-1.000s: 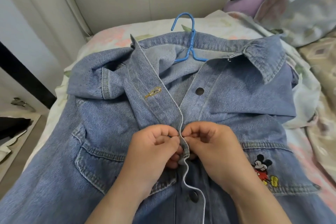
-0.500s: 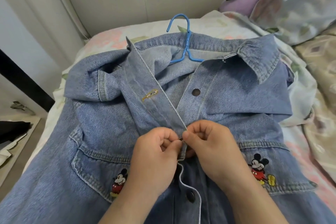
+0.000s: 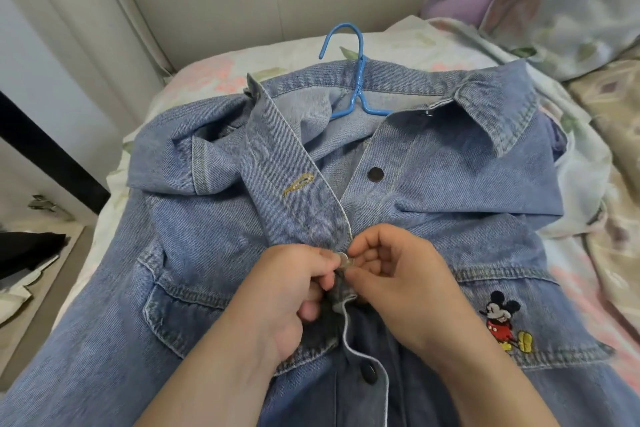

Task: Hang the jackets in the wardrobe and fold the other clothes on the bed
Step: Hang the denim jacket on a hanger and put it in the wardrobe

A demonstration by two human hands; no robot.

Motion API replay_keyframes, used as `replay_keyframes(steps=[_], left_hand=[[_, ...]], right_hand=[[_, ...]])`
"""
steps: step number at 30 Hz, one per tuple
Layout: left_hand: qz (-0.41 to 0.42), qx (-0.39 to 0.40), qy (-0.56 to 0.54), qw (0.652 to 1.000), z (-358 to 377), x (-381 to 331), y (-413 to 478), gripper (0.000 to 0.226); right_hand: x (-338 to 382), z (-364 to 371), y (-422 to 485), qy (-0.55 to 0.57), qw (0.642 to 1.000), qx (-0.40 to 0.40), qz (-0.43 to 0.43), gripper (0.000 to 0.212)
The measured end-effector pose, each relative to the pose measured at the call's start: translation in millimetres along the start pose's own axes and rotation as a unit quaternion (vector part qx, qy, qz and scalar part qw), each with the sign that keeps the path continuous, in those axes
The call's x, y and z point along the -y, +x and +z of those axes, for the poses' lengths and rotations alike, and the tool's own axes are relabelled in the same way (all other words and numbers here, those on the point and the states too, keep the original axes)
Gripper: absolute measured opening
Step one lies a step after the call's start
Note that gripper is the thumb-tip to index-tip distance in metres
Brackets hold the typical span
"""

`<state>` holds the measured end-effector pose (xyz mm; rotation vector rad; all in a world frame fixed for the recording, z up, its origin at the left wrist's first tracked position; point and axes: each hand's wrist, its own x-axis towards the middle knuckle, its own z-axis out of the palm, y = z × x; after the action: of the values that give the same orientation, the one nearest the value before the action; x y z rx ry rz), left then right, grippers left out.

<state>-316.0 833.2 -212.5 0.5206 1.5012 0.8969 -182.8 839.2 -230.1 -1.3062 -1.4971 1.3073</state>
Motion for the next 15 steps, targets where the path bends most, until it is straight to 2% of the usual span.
replay_keyframes(steps=[4,8,11,13,15], left_hand=[[-0.053,0.028,-0.007,0.998,-2,-4,2,0.029],[-0.053,0.037,-0.019,0.998,0,-2,3,0.030],[0.014,-0.006,0.035,0.999,3,3,-3,0.026],[0.088,-0.033,0.106,0.990,-1,-3,-15,0.019],[0.222,-0.095,0.197,0.950,-8,-23,-27,0.010]], right_hand=[[-1,1,0,-0.058,0.998,-0.021,-0.010,0.030],[-4,5,0,-0.153,0.985,-0.071,-0.032,0.027],[-1,0,0,-0.151,0.985,-0.083,-0.007,0.024],[9,-9,-4,-0.143,0.986,-0.088,0.004,0.024],[32,-24,-3,-0.149,0.981,-0.117,-0.036,0.024]])
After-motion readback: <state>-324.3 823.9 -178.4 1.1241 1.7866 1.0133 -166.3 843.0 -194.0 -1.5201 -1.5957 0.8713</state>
